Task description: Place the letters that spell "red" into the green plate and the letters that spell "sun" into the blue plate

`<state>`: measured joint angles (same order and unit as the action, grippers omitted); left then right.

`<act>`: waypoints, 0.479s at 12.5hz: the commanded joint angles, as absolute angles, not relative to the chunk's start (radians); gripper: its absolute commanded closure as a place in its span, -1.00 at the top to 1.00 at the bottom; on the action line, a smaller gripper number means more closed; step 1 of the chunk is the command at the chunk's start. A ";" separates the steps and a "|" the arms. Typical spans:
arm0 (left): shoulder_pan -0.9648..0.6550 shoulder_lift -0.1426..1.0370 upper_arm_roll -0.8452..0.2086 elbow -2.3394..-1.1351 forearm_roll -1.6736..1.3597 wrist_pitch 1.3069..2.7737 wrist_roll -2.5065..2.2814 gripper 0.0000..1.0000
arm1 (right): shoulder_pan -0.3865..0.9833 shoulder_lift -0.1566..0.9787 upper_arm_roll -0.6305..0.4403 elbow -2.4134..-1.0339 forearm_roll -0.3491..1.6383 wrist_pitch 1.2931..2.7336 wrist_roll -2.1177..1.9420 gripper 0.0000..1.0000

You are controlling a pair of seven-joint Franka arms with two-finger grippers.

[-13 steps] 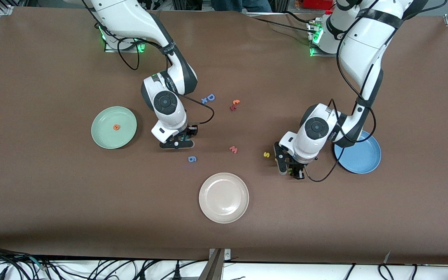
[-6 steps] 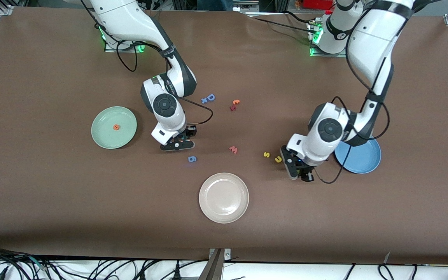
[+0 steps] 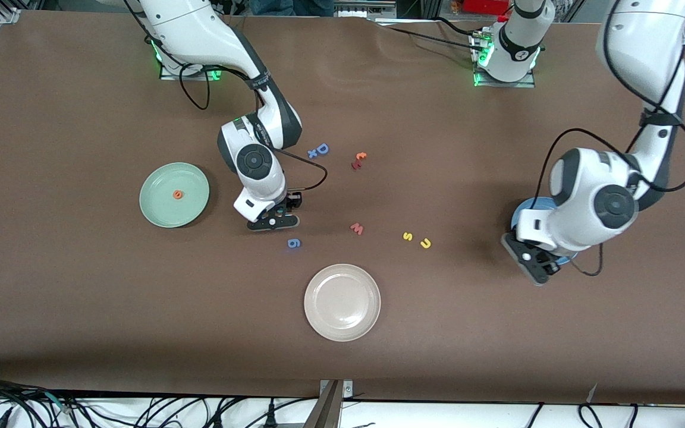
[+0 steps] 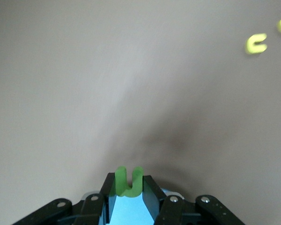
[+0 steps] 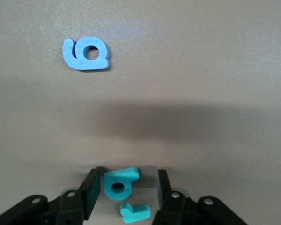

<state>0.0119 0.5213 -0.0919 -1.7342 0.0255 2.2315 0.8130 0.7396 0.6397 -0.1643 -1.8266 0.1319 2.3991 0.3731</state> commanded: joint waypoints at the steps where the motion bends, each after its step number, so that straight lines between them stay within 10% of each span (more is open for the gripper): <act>1: 0.066 0.514 -0.100 -1.787 -0.008 2.200 0.700 -1.00 | 0.738 0.663 -0.146 -1.805 0.150 2.413 0.359 0.09; 6: 0.119 0.554 -0.097 -1.850 -0.009 2.203 0.538 -1.00 | 0.735 0.672 -0.144 -1.805 0.149 2.422 0.357 -0.14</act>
